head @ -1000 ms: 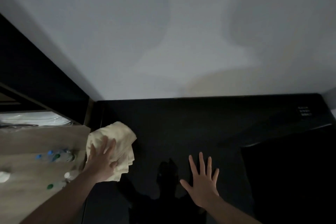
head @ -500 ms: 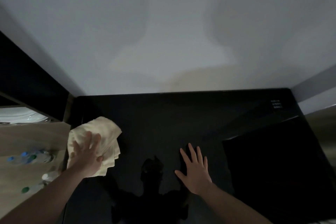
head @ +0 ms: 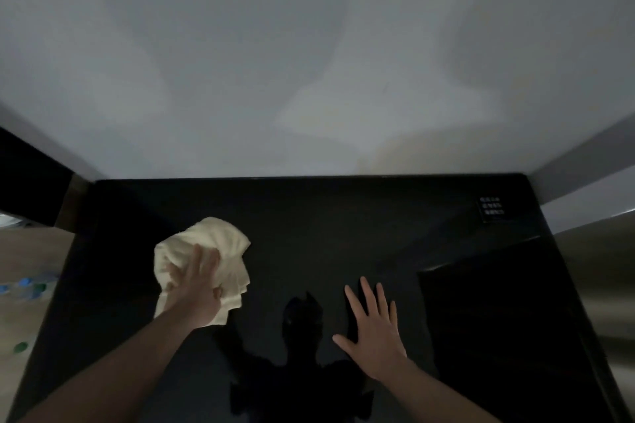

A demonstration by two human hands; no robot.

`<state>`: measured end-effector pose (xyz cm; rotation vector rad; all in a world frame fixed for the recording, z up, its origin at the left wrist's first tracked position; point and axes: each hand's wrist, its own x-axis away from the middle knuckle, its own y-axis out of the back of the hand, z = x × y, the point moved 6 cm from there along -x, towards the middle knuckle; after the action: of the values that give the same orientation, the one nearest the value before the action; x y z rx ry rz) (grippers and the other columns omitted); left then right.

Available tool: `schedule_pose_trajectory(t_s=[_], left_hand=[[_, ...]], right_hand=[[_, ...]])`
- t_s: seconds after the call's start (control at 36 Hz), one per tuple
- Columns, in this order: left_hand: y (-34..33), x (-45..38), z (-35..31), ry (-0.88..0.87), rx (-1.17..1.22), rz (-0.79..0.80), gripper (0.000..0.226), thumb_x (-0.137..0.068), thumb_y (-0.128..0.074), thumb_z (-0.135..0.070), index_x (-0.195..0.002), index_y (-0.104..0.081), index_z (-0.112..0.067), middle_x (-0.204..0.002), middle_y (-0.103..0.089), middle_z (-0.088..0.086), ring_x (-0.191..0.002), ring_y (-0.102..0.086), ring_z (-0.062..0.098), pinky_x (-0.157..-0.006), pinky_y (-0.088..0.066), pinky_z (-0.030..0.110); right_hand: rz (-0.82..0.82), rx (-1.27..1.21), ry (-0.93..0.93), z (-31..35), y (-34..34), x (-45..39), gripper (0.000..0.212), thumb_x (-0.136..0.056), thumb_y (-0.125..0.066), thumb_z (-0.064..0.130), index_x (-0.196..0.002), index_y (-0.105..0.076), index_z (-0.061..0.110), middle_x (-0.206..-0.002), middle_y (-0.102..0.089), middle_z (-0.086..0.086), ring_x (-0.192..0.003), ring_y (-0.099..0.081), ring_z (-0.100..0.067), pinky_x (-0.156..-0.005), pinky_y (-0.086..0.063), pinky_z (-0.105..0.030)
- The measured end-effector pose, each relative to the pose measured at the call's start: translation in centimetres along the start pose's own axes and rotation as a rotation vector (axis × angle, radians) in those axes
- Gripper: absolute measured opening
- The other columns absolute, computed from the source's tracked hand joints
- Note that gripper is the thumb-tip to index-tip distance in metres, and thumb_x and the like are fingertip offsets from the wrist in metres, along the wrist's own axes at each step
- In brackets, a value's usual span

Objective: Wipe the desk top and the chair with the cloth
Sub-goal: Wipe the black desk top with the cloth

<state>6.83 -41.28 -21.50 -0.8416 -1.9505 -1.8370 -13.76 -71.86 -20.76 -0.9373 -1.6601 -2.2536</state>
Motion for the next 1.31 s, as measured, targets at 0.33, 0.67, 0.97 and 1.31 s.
schedule_pose_trajectory(t_s=[0.33, 0.67, 0.97, 1.31], left_hand=[[-0.4, 2.4, -12.3, -0.183, -0.036, 0.101, 0.083, -0.101, -0.046, -0.039, -0.158, 0.015, -0.029, -0.165, 0.016, 0.005, -0.154, 0.006, 0.035, -0.123, -0.016, 0.052], [-1.9, 3.4, -8.0, -0.234, 0.139, 0.105, 0.096, -0.097, -0.061, -0.043, -0.155, 0.016, -0.045, -0.157, 0.04, -0.018, -0.148, 0.031, 0.033, -0.121, -0.017, 0.059], [-3.4, 4.2, -13.2, -0.203, 0.111, 0.155, 0.076, -0.106, -0.042, -0.032, -0.154, 0.014, -0.05, -0.139, 0.054, -0.028, -0.142, 0.039, 0.04, -0.116, -0.033, 0.056], [-5.3, 5.2, -27.8, -0.116, 0.003, 0.198, 0.087, -0.105, -0.044, -0.026, -0.153, 0.027, -0.04, -0.152, 0.049, -0.009, -0.138, 0.036, 0.056, -0.12, -0.024, 0.059]], right_hand=[[0.028, -0.022, -0.023, -6.0, 1.4, 0.1, 0.101, -0.087, -0.054, 0.072, -0.159, 0.01, 0.04, -0.165, 0.027, 0.002, -0.152, 0.023, -0.032, -0.122, -0.003, -0.063], [0.017, -0.052, -0.068, -6.4, 1.9, 0.7, 0.099, -0.09, -0.055, 0.068, -0.159, 0.01, 0.038, -0.166, 0.025, 0.002, -0.154, 0.017, -0.032, -0.125, -0.008, -0.054], [-0.003, -0.082, -0.103, -11.6, 2.7, 1.9, 0.093, -0.094, -0.05, 0.066, -0.159, 0.01, 0.038, -0.166, 0.025, 0.002, -0.153, 0.019, -0.032, -0.125, -0.006, -0.052], [-0.06, -0.071, -0.105, -26.5, 5.2, 1.7, 0.091, -0.094, -0.048, 0.067, -0.16, 0.008, 0.037, -0.167, 0.021, 0.0, -0.154, 0.014, -0.032, -0.124, -0.008, -0.054]])
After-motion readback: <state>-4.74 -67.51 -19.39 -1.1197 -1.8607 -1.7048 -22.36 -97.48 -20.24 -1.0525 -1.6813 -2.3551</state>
